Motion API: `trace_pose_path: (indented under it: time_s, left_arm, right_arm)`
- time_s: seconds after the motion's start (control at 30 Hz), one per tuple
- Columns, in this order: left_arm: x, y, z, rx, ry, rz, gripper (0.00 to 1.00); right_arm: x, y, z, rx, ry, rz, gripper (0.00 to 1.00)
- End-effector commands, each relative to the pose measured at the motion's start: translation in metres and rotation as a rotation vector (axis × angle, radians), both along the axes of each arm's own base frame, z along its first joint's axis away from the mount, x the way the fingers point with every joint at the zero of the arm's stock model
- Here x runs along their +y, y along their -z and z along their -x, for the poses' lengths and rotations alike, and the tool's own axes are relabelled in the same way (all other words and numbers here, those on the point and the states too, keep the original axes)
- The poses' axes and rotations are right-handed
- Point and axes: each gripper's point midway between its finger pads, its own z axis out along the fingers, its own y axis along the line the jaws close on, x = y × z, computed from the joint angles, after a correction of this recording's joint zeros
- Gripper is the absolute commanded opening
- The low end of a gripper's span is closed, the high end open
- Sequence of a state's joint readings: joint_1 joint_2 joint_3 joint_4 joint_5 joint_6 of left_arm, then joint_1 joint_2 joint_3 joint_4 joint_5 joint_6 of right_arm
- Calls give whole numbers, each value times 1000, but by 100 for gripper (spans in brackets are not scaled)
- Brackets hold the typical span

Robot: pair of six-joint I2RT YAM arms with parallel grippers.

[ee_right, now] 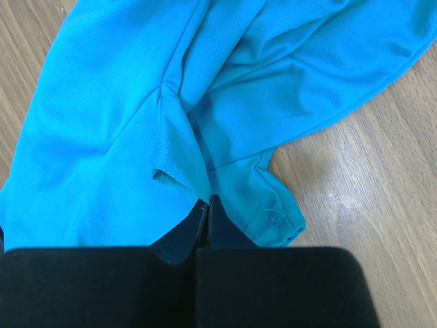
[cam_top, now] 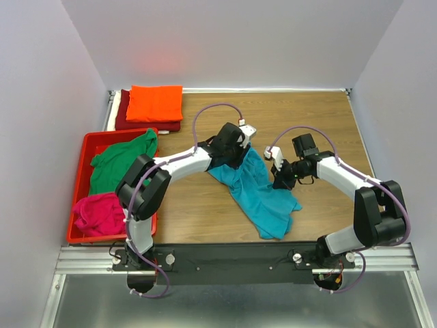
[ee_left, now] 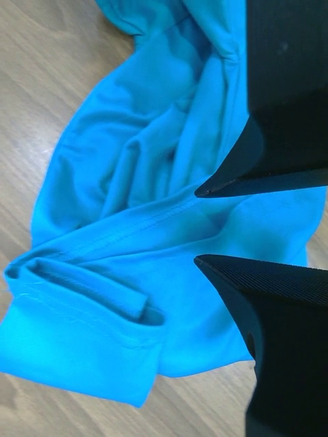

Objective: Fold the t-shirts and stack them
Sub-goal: Flatten the tshirt out

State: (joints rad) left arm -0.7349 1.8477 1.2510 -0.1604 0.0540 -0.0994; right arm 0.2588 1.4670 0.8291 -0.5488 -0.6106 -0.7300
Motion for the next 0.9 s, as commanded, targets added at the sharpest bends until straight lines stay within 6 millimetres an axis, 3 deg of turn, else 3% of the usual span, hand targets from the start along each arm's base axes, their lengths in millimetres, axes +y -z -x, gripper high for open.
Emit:
trace_pose_path:
  time_s: [0.0,0.03,0.07,0.43,0.6,0.7,0.73,0.87]
  left_arm:
    - [-10,3,-10,-2,-17,4,49]
    - [-10,5,-10,5,-19,1,61]
    - [-11,9,-10,15,-17,-6,65]
    - [-13,26,-10,7,-81,-71,67]
    - [-6,38,-13,-32,-151,-182,67]
    - [3,39,-15,-56,-194,-227,62]
    - [4,36,-16,-65,-201,-227,51]
    - [5,11,-17,-109,-201,-185,39]
  right_arm:
    - [-4,0,-3,18,14,15,1]
    - [-4,0,-3,20,14,15,1]
    - [-3,1,-2,21,12,15,1]
    - [-3,1,-2,23,11,16,1]
    - [-3,2,-2,28,11,18,1]
    - [-3,1,-2,27,10,16,1]
    - [-3,1,-2,26,9,16,1]
    - [-3,1,-2,27,10,16,1]
